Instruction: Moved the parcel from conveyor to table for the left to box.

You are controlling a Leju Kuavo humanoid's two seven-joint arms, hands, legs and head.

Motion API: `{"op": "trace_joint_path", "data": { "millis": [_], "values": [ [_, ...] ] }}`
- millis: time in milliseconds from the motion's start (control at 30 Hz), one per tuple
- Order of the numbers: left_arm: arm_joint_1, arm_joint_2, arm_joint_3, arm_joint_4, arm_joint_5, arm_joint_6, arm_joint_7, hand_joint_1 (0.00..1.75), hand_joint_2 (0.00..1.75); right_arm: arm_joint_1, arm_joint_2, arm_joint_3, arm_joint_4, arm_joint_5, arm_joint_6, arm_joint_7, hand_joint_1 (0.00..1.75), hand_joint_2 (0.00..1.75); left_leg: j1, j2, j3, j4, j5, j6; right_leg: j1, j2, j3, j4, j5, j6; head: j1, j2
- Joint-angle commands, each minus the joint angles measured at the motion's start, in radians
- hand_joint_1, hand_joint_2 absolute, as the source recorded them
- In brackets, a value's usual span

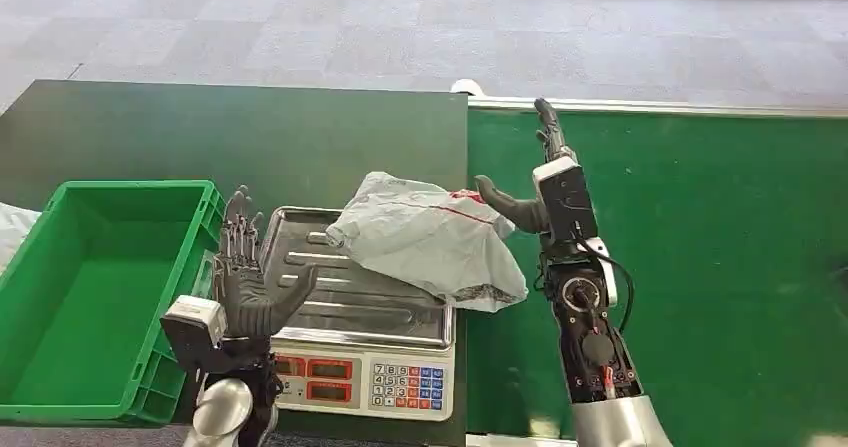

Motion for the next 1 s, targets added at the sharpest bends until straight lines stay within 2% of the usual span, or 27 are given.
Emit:
{"op": "trace_joint_path", "data": {
  "millis": [33,267,367,400,467,567,633,700,833,900,933,967,1000],
  "values": [
    [0.006,0.019,-0.001,0.027,-0.002,-0.002,0.000,0.00,1.75,0.035,-0.028,-0.030,-0.021,-0.003,0.000,-0.005,0.00,1.75,0.000,-0.001,0.000,-0.001,0.001,0.001,0.000,-0.001,0.001,-0.001,0.000,-0.001,0.000,0.000],
    [0.018,0.025,-0.009,0.023,-0.001,0.001,-0.001,0.00,1.75,0.041,-0.024,-0.022,-0.025,-0.002,0.003,-0.004,0.00,1.75,0.000,-0.001,0.000,-0.001,0.001,0.002,0.001,-0.001,0.001,-0.002,0.001,-0.002,0.000,0.000],
    [0.031,0.026,-0.012,0.005,-0.004,0.007,0.002,0.00,1.75,0.068,-0.034,-0.018,-0.079,0.005,-0.024,-0.011,0.00,1.75,0.000,0.000,0.000,0.000,0.000,0.001,0.000,-0.001,0.001,0.000,0.000,-0.001,0.000,0.000],
    [0.039,0.023,-0.009,-0.002,-0.007,0.012,0.003,0.00,1.75,0.100,-0.034,-0.023,-0.139,0.022,-0.079,-0.044,0.00,1.75,0.000,-0.001,0.000,-0.001,0.001,0.001,0.000,-0.001,0.001,-0.001,0.000,-0.002,0.000,0.000],
    [0.046,0.024,-0.008,-0.008,-0.007,0.010,0.006,0.00,1.75,0.120,-0.040,-0.019,-0.177,0.022,-0.080,-0.040,0.00,1.75,0.000,-0.001,0.000,-0.001,0.000,0.001,0.000,-0.002,0.001,-0.001,0.000,-0.001,0.000,0.000],
    [0.072,0.024,0.001,-0.036,-0.010,0.016,0.007,0.00,1.75,0.228,-0.045,-0.038,-0.347,0.099,-0.241,-0.088,0.00,1.75,0.000,-0.002,0.000,-0.001,0.000,0.001,0.000,-0.002,0.001,-0.001,0.000,-0.002,0.000,0.000],
    [0.104,0.035,0.008,-0.070,-0.017,0.031,0.003,0.00,1.75,0.354,-0.065,-0.074,-0.504,0.188,-0.333,-0.089,0.00,1.75,0.000,-0.003,0.000,-0.001,0.001,0.002,0.001,-0.004,0.001,-0.002,0.000,-0.002,0.000,0.000],
    [0.124,0.043,0.015,-0.093,-0.021,0.037,0.001,0.00,1.75,0.420,-0.077,-0.104,-0.566,0.230,-0.341,-0.077,0.00,1.75,0.000,-0.007,0.001,-0.002,0.001,0.002,0.001,-0.008,0.003,-0.003,-0.001,-0.003,0.000,0.000],
    [0.156,0.078,0.042,-0.139,-0.075,0.056,-0.019,0.00,1.75,0.631,-0.082,-0.241,-0.714,0.305,-0.380,-0.090,0.00,1.75,0.000,-0.005,0.000,-0.002,-0.001,0.001,0.001,-0.006,0.002,-0.002,-0.002,-0.001,0.000,0.000],
    [0.141,0.097,0.056,-0.140,-0.100,0.050,-0.030,0.00,1.75,0.734,-0.103,-0.295,-0.761,0.269,-0.394,-0.123,0.00,1.75,0.000,-0.010,0.000,-0.002,-0.001,0.001,0.001,-0.010,0.004,-0.003,-0.003,-0.002,0.000,0.000],
    [0.118,0.108,0.059,-0.133,-0.103,0.039,-0.041,0.00,1.75,0.789,-0.119,-0.320,-0.775,0.216,-0.396,-0.144,0.00,1.75,0.000,-0.006,-0.001,-0.001,-0.001,0.001,0.001,-0.006,0.001,-0.002,-0.002,-0.001,0.000,0.000],
    [0.103,0.109,0.063,-0.128,-0.101,0.030,-0.043,0.00,1.75,0.823,-0.124,-0.335,-0.780,0.191,-0.398,-0.169,0.00,1.75,0.001,-0.013,0.000,-0.002,0.000,0.001,0.001,-0.012,0.004,-0.004,-0.003,-0.002,-0.001,0.000],
    [0.091,0.111,0.064,-0.127,-0.105,0.022,-0.047,0.00,1.75,0.848,-0.126,-0.339,-0.777,0.173,-0.385,-0.187,0.00,1.75,0.001,-0.010,0.000,-0.002,-0.001,0.001,0.001,-0.010,0.003,-0.003,-0.003,-0.002,0.000,0.000]
  ]
}}
